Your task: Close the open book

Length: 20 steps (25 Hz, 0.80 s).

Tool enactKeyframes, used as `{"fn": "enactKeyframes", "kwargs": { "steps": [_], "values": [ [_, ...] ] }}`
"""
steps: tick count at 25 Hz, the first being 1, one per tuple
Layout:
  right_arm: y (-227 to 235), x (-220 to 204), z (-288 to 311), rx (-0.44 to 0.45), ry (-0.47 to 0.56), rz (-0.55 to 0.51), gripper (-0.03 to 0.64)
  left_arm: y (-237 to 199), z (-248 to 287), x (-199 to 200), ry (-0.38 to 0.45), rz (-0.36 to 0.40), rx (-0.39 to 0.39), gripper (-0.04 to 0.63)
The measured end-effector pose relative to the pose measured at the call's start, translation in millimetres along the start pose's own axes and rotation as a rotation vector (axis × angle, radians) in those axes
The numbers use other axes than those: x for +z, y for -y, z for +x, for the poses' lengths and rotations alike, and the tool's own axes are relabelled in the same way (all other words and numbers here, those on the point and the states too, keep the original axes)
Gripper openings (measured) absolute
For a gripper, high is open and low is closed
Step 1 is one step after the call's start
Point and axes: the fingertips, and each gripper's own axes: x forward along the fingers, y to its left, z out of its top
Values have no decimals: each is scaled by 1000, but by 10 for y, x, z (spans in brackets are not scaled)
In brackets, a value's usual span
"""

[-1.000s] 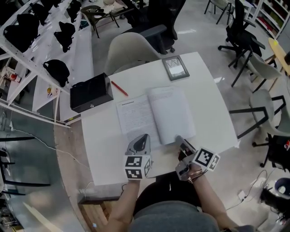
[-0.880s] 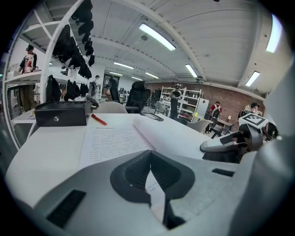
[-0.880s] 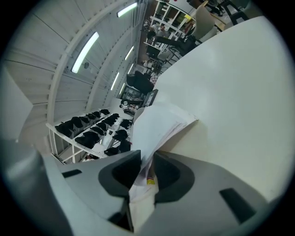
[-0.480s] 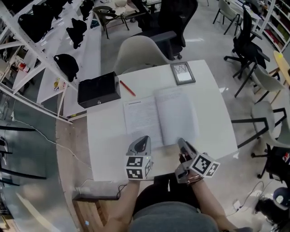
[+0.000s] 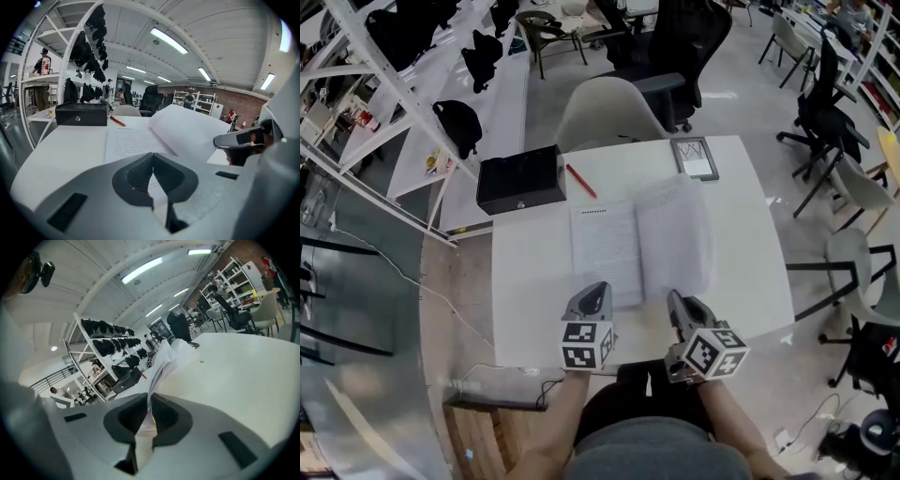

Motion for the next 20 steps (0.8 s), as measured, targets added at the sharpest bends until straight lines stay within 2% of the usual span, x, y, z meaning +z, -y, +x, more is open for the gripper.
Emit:
{"fn": "enactKeyframes", "kwargs": {
  "steps": [8,20],
  "values": [
    [-210,-47,59,23,-27,-133,28,-130,-87,-38,-1,-23,35,7],
    [-480,-234,283,72,-112,-263,20,-378,-269,-81,19,-70,94,6]
  ]
}}
